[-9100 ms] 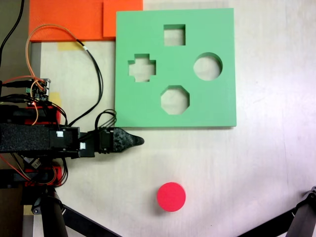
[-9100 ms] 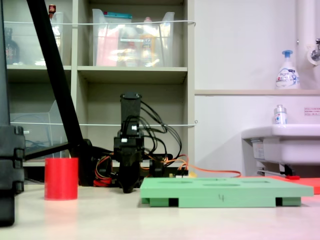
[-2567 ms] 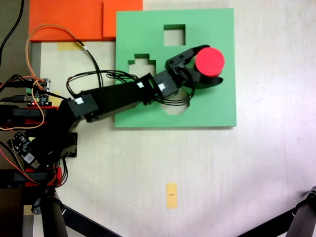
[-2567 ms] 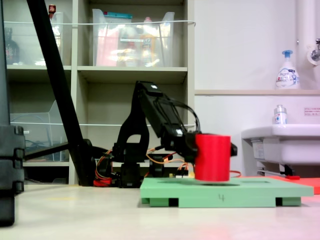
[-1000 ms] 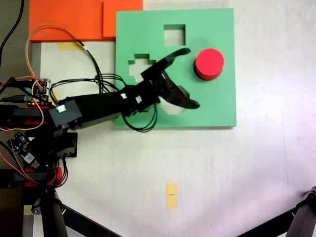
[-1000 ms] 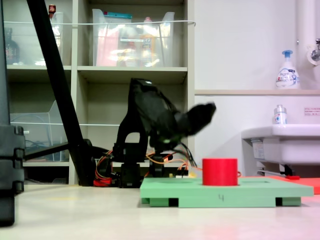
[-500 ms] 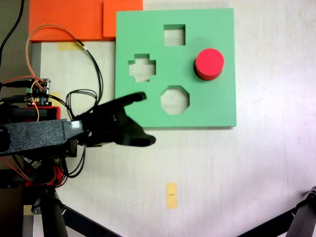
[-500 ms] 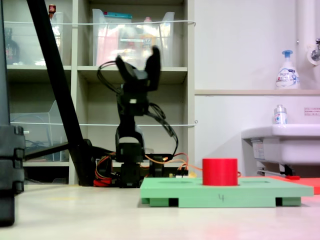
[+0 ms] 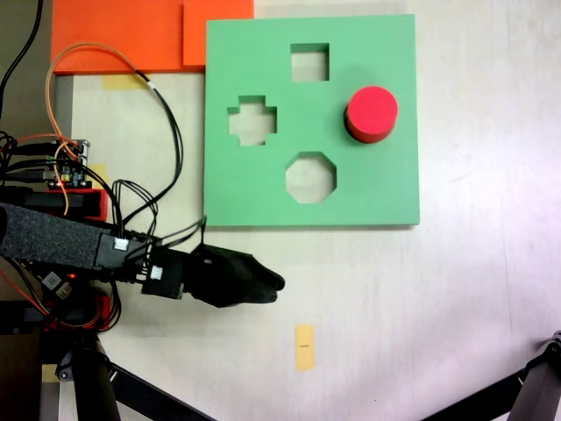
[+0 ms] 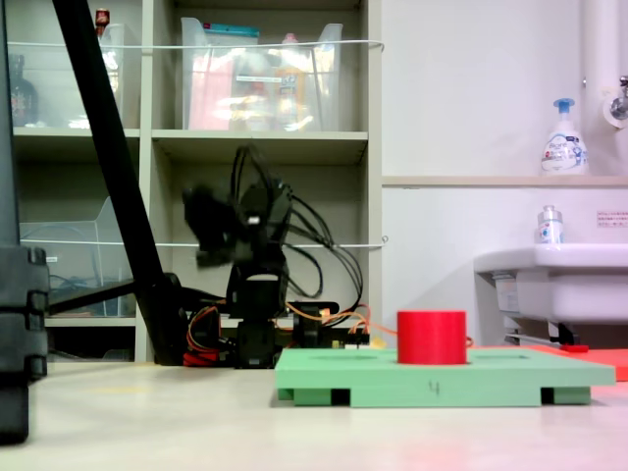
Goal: Put the cylinder block into the corresponding hole
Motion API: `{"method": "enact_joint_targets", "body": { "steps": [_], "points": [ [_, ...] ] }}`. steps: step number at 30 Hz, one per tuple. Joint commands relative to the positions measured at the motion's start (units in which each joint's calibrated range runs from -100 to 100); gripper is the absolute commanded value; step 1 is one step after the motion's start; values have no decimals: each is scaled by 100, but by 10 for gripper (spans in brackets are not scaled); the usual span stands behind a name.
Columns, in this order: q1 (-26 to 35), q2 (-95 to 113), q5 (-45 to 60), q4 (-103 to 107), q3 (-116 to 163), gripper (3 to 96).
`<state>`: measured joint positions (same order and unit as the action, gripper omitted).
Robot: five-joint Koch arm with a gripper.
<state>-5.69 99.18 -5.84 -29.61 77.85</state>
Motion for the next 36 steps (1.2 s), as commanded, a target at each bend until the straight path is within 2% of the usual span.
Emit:
{"method": "enact_joint_targets", "body": {
  "steps": [1, 6, 12, 15, 36],
  "points": [
    [127, 82, 425, 106, 679, 445],
    [484, 82, 654, 732, 2145, 445],
    [835, 82, 908, 1830, 2215, 449],
    [835, 82, 908, 2648, 2215, 489],
    [791, 82, 904, 2802, 2215, 493]
  ]
}}
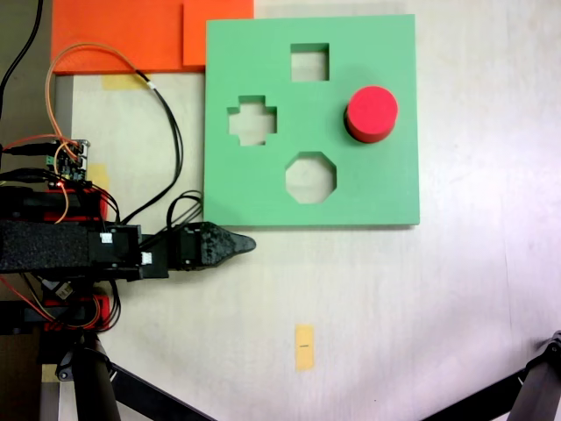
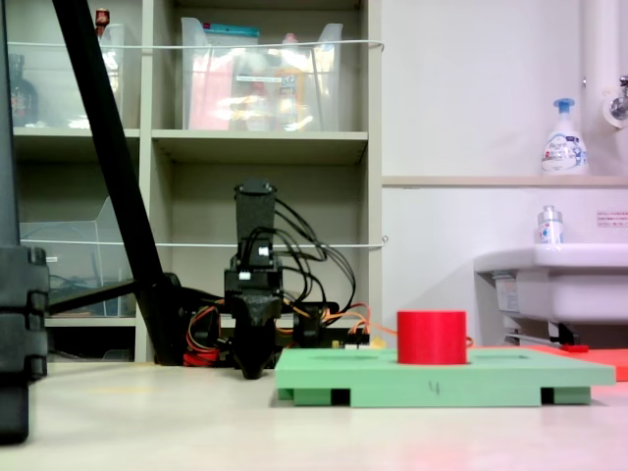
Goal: Put the cylinder block into the corresponding hole
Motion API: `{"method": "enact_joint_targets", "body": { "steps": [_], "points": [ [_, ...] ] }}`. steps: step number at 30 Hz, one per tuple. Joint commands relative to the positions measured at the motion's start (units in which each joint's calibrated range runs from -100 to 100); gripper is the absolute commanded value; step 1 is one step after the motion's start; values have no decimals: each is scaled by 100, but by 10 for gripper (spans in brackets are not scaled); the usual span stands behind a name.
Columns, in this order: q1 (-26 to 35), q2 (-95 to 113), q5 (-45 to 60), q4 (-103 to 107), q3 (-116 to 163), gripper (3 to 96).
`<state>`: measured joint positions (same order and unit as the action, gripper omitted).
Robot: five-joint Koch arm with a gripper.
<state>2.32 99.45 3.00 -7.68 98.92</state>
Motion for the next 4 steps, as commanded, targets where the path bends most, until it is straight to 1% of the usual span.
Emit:
{"method": "enact_joint_targets", "body": {
  "steps": [1, 4],
  "points": [
    [-10, 55, 20, 610, 108, 493],
    [-34, 55, 20, 610, 108, 493]
  ]
}}
